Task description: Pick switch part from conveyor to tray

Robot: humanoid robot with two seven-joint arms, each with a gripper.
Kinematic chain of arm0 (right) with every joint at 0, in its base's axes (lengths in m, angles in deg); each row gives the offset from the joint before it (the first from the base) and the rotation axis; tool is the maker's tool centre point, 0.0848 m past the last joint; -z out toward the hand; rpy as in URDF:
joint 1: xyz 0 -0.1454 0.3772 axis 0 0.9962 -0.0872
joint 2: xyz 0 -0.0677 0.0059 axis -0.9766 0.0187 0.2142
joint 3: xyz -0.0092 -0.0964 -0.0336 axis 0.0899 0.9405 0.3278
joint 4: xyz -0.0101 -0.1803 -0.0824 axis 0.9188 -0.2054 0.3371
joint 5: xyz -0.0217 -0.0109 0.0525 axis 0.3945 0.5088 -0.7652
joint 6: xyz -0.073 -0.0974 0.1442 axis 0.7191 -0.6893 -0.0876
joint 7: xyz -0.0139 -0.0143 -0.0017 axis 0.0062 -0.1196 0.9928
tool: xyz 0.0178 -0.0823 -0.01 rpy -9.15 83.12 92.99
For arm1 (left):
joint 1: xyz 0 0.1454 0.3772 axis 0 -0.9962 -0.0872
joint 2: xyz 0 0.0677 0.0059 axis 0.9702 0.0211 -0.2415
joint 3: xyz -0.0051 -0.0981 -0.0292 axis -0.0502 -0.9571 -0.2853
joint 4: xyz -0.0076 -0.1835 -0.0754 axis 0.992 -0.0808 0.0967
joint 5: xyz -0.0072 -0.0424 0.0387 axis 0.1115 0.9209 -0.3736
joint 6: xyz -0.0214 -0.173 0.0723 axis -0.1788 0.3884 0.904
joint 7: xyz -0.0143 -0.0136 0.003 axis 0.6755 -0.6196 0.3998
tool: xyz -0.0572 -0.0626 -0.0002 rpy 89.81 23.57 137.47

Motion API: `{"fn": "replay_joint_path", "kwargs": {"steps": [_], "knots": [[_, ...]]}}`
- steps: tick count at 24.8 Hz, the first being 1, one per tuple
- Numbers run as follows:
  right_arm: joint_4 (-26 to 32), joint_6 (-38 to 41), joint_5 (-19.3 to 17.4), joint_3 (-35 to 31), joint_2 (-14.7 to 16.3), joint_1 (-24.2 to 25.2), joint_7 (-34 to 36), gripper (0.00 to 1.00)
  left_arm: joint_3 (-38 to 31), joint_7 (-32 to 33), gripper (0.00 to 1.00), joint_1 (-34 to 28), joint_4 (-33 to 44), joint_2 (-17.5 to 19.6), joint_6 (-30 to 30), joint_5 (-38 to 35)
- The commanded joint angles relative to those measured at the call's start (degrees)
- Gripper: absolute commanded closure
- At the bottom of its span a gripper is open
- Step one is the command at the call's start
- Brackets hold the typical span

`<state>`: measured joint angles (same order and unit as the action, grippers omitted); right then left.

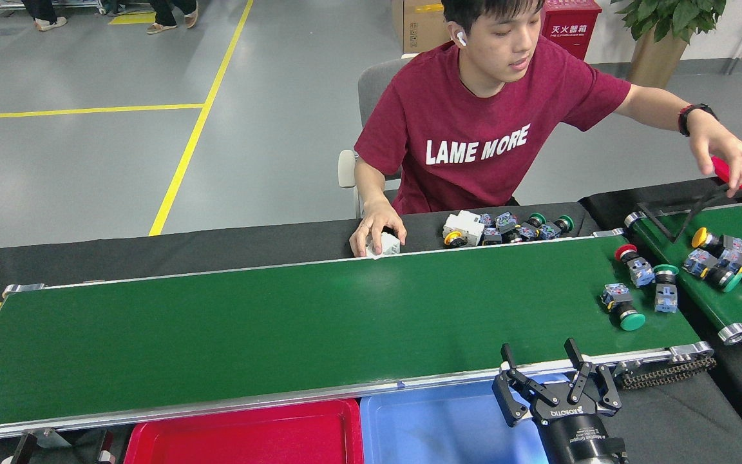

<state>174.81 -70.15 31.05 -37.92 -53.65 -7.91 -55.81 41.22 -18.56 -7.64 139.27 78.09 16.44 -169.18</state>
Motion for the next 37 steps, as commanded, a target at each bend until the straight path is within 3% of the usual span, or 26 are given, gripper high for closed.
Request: {"fn": "replay_joint_path", "kwargs": {"steps": [1,4,11,20,23,30,34,35,37], "knots": [[0.7,-0.5,-0.1,-0.6,-0.3,-0.5,-1.5,0.02,-0.1,-0.5,0.0,-0.1,0.6,0.7,-0.1,-0.1],[-0.8,-2.2,-0.1,-2.5,-0.5,-1.6,-4.3,0.02,0.0,-0.5,0.0,0.0,0.6,0.7,-0.2,-0.1],[-10.3,-3.3,-0.2,-6.8,-0.5,-9.6,-7.6,0.02,0.2,-0.4,0.0,-0.2,0.6,0.8,-0.3,-0.2],[-30.6,-5.1,-0.1,-6.7,-2.5,-23.1,-7.2,0.02,1.4,-0.4,0.0,-0.2,0.6,0.8,-0.5,-0.2],[-36.0,-5.2,0.0,-6.5,-5.0,-26.7,-6.7,0.02,1.9,-0.4,0.0,-0.1,0.6,0.8,-0.5,-0.2],[-44.8,-5.1,0.0,-6.4,-5.9,-32.1,-6.3,0.02,2.3,-0.4,0.0,0.1,0.4,1.5,-0.5,-0.3],[-47.0,-5.1,0.0,-6.2,-6.4,-33.4,-6.3,0.03,2.3,-0.4,0.0,0.2,0.3,1.6,-0.5,-0.3],[-47.0,-5.1,0.0,-6.2,-6.4,-33.4,-6.4,0.04,2.3,-0.4,0.0,0.1,0.3,1.6,-0.5,-0.3],[-46.6,-4.4,-0.2,-6.2,-6.1,-33.4,-6.4,0.21,2.3,-0.4,0.0,0.1,0.3,1.6,-0.4,-0.3]]}}
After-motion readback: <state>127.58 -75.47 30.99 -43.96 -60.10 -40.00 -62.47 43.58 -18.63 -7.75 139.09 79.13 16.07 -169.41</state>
